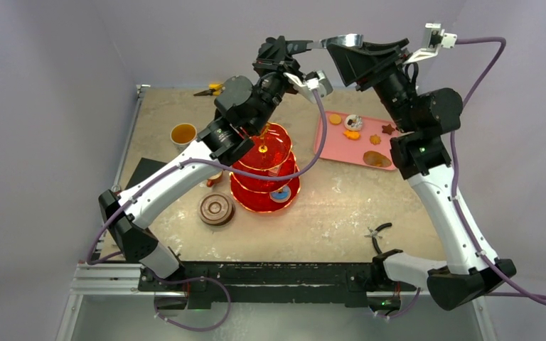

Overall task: Serve the afternoon tea
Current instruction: Pick up the clamp from the tray.

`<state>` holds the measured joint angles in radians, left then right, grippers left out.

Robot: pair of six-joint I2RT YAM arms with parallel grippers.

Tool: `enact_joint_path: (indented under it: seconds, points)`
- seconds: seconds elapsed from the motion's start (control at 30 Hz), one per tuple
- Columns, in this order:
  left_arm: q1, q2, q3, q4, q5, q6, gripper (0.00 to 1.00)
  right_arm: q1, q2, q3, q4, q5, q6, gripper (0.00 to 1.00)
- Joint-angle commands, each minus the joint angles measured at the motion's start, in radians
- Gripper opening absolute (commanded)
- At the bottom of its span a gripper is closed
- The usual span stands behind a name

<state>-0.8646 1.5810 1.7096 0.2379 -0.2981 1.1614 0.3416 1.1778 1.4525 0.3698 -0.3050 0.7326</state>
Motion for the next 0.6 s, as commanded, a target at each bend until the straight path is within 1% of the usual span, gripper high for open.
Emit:
enact_joint_path:
  seconds: [0.0, 0.17, 0.33, 0.43, 0.57]
  points:
    - [-0.002, 0.010, 0.059, 0.019, -0.042, -0.039, 0.00, 0.007, 0.015, 0.017, 0.006, -0.040, -0.016, 0.64]
    - [-0.002, 0.011, 0.070, 0.014, -0.047, -0.049, 0.00, 0.007, 0.002, -0.015, 0.014, -0.029, -0.025, 0.67]
    - [-0.002, 0.004, 0.076, 0.007, -0.048, -0.052, 0.00, 0.008, -0.003, -0.027, 0.020, -0.044, -0.048, 0.65]
    - [-0.002, 0.001, 0.080, 0.002, -0.046, -0.051, 0.00, 0.008, -0.003, -0.021, -0.015, -0.051, -0.077, 0.65]
    - [-0.002, -0.010, 0.066, 0.009, -0.030, -0.046, 0.00, 0.008, -0.012, -0.033, 0.000, -0.027, -0.068, 0.60]
